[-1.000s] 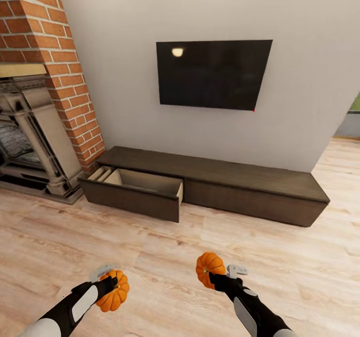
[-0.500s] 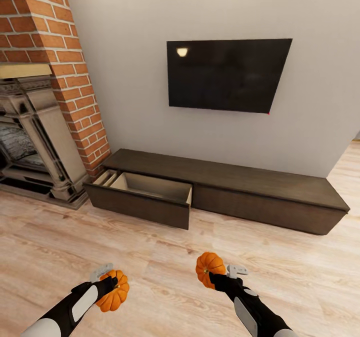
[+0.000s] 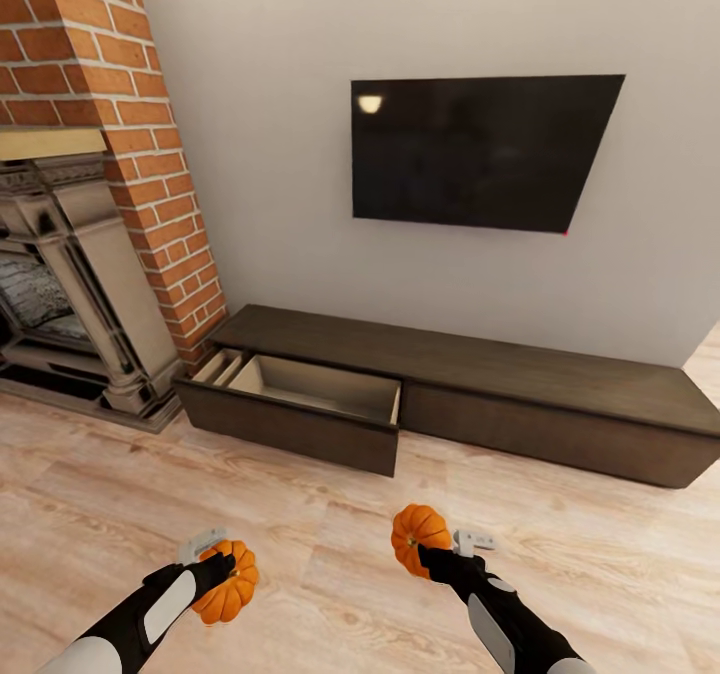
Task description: Place each of the two pumpkins and all three candles from the living room inside a cabinet in the living room (use any cabinet), then make sure every cabinet is closed, and position the cauldron so it is next to a table in the living room.
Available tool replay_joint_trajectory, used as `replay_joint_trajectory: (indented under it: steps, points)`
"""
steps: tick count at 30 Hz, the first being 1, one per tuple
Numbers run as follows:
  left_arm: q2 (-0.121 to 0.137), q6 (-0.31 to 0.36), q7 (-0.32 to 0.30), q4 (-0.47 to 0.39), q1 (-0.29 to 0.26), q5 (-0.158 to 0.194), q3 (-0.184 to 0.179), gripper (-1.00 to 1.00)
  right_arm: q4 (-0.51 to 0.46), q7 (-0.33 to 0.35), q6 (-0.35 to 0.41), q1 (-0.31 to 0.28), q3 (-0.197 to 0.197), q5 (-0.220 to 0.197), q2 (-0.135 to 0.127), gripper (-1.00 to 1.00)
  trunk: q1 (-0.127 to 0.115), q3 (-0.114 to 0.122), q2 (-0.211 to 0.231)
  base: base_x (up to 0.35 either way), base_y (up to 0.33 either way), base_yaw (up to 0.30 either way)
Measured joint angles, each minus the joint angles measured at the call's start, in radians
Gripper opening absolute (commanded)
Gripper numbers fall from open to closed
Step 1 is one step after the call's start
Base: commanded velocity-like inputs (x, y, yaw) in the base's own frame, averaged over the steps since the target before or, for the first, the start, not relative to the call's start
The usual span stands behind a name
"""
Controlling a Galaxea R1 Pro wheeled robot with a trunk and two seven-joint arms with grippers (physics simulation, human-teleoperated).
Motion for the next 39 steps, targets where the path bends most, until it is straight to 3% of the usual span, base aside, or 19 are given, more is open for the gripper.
replay_joint_trajectory:
  steps: [27,39]
  points:
    - [0.0,0.0,0.0,-0.001,0.0,0.0,0.001,-1.0,0.0,-0.002,-0.001,0.0,0.0,0.0,0.0,-1.0,0.0,0.0,0.0,0.253,0.199,-0.002]
    - [0.0,0.0,0.0,0.0,0.0,-0.001,0.001,-1.0,-0.001,-0.001,-0.001,0.0,0.0,0.0,-0.001,-1.0,0.0,0.0,0.0,0.074,0.269,-0.217]
